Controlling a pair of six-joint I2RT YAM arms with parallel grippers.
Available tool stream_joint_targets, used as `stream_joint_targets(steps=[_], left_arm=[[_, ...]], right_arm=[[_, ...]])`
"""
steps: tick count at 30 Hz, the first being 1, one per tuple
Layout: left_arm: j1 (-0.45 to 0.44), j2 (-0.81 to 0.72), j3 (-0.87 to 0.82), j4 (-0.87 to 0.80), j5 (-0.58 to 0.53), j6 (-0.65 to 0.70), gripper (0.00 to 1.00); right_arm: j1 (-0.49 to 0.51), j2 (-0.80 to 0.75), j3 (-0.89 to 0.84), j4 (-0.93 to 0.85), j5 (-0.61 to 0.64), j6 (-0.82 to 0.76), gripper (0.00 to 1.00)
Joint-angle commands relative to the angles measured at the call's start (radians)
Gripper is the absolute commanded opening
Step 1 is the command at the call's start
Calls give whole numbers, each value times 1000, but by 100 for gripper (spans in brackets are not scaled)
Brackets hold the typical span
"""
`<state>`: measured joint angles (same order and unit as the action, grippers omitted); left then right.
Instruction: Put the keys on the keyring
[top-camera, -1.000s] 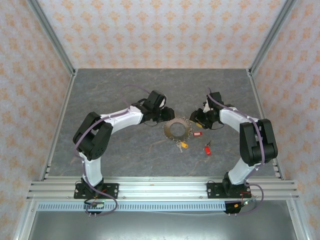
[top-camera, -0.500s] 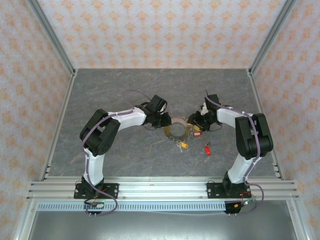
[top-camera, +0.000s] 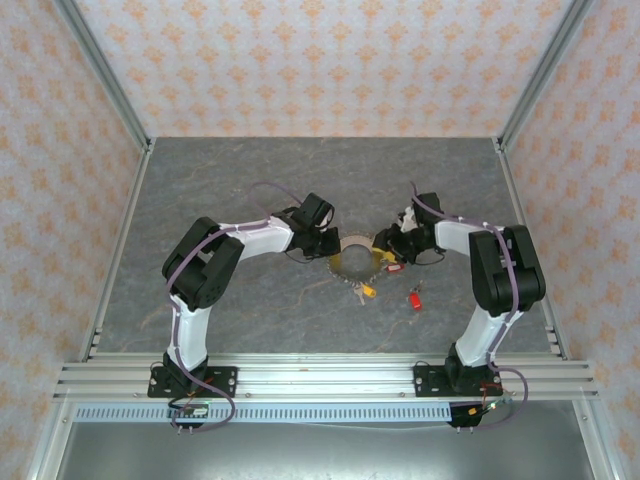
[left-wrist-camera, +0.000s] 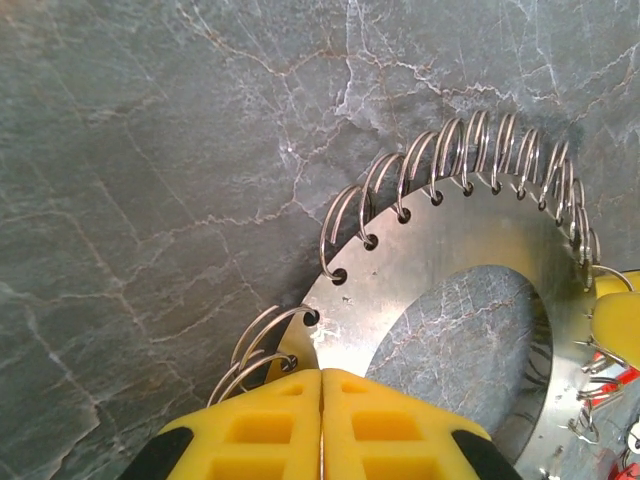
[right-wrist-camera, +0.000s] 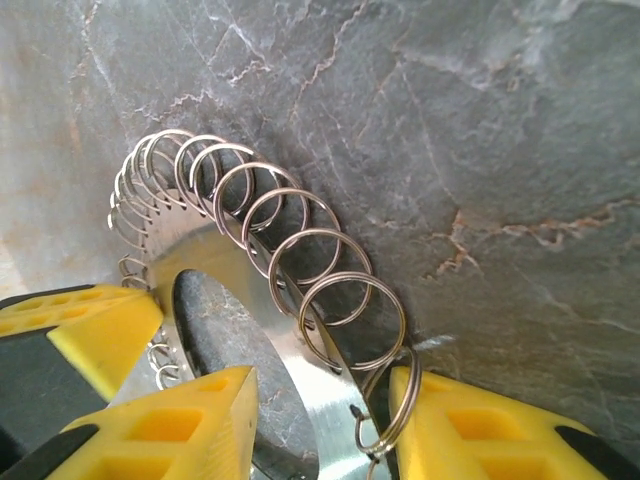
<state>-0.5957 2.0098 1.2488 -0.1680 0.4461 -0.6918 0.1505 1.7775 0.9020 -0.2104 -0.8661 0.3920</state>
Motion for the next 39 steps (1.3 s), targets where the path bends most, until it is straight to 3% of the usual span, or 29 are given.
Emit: stream_joint_targets(steps=[1,5,15,19,23,28,33,39], left_arm=[[0,46,-53,-29,-21,-16,8],[-1,50,-71,17,5,-37,8],[-1,-19,-79,21,-40,-35,14],[-1,-117,-101,23,-94,-35,26],[10,-230,-127,13,-167,-48,54],[101,-363,-249,178,-54,-131,83],[155,-427,-272,269,98,-164,95],[157,-439,-243,349,213,-194,95]], right_arm=[[-14,20,-37,76,-73,1,37],[-14,26,-58,166,-160,21,34],[-19,-7,-41,156,-126,19,13],[-26,-62,-41,143,-122,20,3],[-29,-131,-38,145,-136,32,0],[-31,-230,-21,178,-201,59,0],[-31,-300,-10,267,-269,124,0],[-31,-326,18,322,-362,155,0]])
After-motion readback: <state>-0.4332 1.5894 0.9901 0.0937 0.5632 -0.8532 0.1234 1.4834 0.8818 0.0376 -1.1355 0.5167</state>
